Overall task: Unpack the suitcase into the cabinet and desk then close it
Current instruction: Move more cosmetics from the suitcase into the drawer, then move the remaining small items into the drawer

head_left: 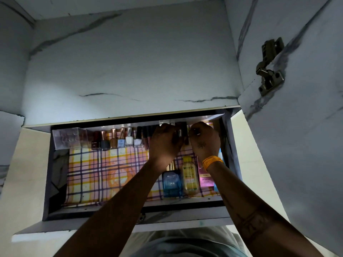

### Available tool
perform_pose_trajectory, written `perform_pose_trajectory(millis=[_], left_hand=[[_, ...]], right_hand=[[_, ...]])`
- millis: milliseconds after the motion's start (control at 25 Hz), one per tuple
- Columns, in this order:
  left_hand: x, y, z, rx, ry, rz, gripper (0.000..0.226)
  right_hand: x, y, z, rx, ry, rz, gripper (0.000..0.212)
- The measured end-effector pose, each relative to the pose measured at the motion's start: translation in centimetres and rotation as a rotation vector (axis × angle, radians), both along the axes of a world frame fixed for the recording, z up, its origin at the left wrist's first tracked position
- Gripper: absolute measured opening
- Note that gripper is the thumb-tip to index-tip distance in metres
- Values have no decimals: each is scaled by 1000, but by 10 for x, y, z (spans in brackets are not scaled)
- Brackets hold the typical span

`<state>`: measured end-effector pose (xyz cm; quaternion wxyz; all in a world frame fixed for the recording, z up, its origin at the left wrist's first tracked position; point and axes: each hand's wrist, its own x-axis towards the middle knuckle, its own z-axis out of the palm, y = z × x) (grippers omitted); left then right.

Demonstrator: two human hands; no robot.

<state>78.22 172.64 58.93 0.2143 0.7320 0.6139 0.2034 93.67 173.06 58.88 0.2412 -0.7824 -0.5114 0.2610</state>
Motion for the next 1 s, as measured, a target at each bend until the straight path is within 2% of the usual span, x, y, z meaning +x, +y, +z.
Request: perform_pose_trajectory(millis=[120, 200, 280, 400, 480, 560, 680, 840, 1000], left_hand=[[-6, -4, 28, -253, -533, 250, 11], [-15, -5, 45, -332, -767, 391, 30], [-27, -8, 66, -313, -906, 516, 36], [-56, -24, 93, -249, -1018, 640, 28], [-75, -38, 111, -186, -1047, 660, 33], [-101, -58, 132, -89, -1071, 692, 38], [-149, -97, 164, 61, -1140, 789, 34], [-213, -183, 201, 238, -1171, 907, 30], [-273, -324, 226, 456, -1138, 1038, 37]], right_hand=[[-3, -2, 18, 88, 138, -10, 10], [-10, 0, 32, 128, 264, -10, 11], [-25, 5, 50, 147, 397, 45, 15], [-61, 8, 81, 151, 599, 171, 17], [-87, 6, 99, 114, 733, 234, 19], [-118, -3, 119, 92, 801, 304, 25], [-170, -29, 150, 37, 918, 432, 27], [-246, -89, 188, -53, 1045, 615, 31], [-334, -199, 224, -175, 1076, 883, 28]])
